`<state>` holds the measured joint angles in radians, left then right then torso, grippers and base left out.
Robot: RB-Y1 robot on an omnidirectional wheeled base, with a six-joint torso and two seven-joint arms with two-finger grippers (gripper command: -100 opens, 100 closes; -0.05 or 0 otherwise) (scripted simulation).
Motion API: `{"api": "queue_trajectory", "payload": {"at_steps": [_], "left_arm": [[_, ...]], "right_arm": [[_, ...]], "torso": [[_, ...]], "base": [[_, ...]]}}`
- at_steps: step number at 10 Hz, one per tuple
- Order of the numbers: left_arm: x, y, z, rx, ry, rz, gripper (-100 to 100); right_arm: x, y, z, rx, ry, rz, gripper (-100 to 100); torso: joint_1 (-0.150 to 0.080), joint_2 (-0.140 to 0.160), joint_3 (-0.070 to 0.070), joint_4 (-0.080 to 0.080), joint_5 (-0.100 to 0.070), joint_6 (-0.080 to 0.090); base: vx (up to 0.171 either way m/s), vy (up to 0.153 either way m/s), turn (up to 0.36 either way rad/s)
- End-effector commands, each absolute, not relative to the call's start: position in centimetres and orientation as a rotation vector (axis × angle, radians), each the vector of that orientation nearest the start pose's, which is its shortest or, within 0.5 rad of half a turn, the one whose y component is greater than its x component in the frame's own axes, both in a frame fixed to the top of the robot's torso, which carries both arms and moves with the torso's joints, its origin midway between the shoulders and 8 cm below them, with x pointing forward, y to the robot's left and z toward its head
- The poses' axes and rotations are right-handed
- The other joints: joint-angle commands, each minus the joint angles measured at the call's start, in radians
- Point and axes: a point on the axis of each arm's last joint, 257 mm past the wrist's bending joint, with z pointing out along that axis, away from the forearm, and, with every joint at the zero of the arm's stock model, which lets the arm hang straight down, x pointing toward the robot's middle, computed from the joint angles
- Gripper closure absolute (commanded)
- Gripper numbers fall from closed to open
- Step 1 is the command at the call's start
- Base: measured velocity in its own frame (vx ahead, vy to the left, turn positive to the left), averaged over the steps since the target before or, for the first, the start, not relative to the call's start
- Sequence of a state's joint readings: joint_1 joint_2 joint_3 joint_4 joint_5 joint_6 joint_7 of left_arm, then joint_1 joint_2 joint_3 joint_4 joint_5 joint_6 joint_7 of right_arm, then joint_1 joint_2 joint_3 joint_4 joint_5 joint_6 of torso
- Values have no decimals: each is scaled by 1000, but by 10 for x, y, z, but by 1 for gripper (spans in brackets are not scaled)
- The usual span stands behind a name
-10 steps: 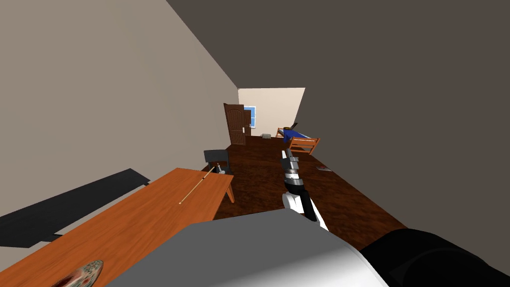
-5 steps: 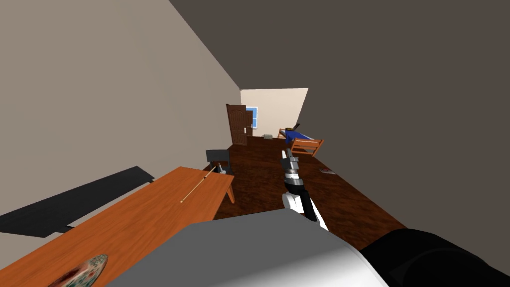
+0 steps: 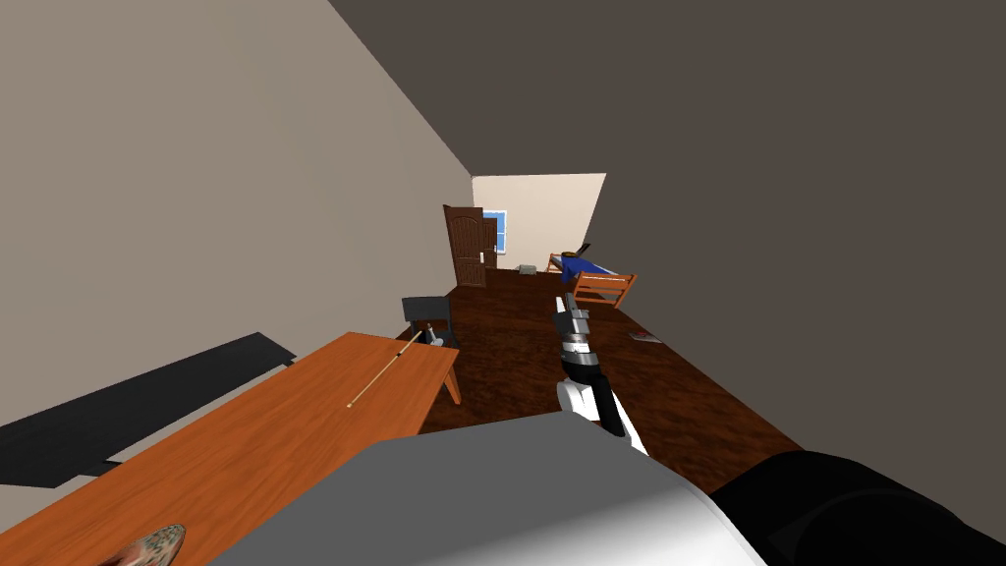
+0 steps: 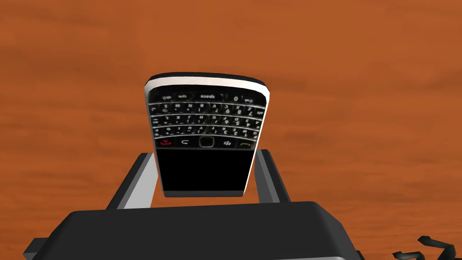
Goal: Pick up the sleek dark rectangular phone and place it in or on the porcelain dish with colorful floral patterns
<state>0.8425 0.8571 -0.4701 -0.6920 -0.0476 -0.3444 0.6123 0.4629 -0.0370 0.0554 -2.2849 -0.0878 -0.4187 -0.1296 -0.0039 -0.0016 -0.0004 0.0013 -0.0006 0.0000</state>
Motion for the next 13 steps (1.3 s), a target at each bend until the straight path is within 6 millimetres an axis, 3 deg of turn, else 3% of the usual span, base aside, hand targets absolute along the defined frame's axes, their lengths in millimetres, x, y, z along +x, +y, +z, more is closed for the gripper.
{"api": "queue_trajectory", "payload": {"at_steps": [1, 3, 5, 6, 8, 10, 12, 13], "left_arm": [[-234, 588, -515, -1957, 2199, 209, 100], [-253, 601, -506, -1966, 2194, 283, 100], [-255, 602, -505, -1966, 2194, 290, 100], [-262, 622, -493, -1957, 2174, 355, 100], [-266, 642, -481, -1947, 2149, 414, 100], [-255, 677, -462, -1906, 2113, 475, 100], [-255, 677, -462, -1906, 2113, 475, 100], [-233, 704, -450, -1849, 2103, 492, 100]], "right_arm": [[361, -263, 22, 781, 588, 1538, 0], [361, -263, 22, 781, 588, 1538, 0], [361, -263, 22, 781, 588, 1538, 0], [361, -263, 22, 781, 588, 1538, 0], [361, -263, 22, 781, 588, 1538, 0], [361, -263, 22, 781, 588, 1538, 0], [361, -263, 22, 781, 588, 1538, 0], [361, -264, 22, 781, 588, 1538, 0]], "torso": [[0, 0, 0, 0, 0, 0], [1, 3, 1, -1, -1, -2], [1, 5, 2, -1, -1, -3], [1, 5, 2, -1, 0, -3], [1, 1, 0, -1, -2, 0], [2, -2, -2, -1, -2, 2], [2, -2, -1, -1, 0, 1], [1, 2, 0, -1, 0, -1]], "base": [[39, -4, -7], [8, 0, 2], [-9, 3, 6], [20, -13, -80], [51, -4, -102], [80, 11, -172], [31, 14, -33], [1, 9, -88]]}}
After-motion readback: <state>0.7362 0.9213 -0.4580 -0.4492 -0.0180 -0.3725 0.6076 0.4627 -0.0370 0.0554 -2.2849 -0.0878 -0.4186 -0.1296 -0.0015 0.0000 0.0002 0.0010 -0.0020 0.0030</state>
